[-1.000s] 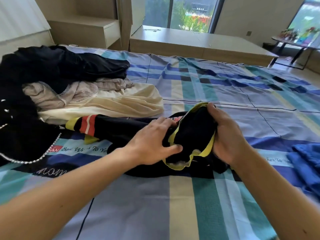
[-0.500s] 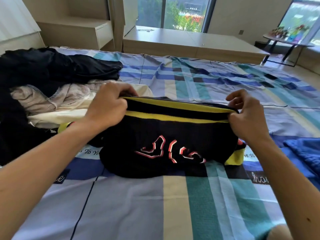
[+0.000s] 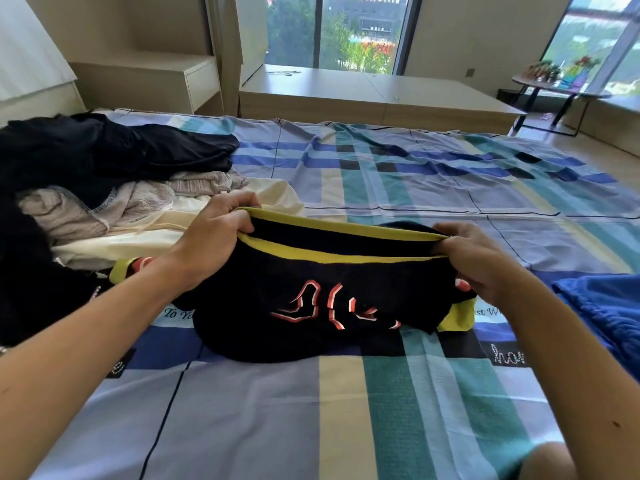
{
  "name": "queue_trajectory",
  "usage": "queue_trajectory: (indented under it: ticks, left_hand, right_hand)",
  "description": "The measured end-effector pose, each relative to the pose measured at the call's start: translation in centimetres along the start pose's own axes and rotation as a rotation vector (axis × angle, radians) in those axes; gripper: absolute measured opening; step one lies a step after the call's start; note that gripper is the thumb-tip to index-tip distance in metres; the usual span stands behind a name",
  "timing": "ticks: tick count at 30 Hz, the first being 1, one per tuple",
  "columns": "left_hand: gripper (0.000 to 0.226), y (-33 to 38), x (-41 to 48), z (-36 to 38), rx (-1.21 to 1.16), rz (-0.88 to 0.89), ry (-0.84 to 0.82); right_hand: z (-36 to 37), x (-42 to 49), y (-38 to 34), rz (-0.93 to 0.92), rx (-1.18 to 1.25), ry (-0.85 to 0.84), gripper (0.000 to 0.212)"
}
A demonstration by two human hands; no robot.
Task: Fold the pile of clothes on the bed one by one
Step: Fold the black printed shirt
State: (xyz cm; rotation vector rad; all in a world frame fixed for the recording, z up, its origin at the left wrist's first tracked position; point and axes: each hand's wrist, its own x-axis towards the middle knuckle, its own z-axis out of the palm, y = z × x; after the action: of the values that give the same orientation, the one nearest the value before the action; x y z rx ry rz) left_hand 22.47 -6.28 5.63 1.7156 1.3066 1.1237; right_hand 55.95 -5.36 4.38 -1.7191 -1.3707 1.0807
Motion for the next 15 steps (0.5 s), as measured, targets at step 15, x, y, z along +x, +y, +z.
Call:
queue_trajectory:
  ticks: [15]
  left_hand:
    - [0.031,-0.8,-0.2,-1.8,0.041,0.054,-0.066]
  right_hand:
    - [-0.9,-1.1,-1.1,-0.034,0.457,-0.049,0.018]
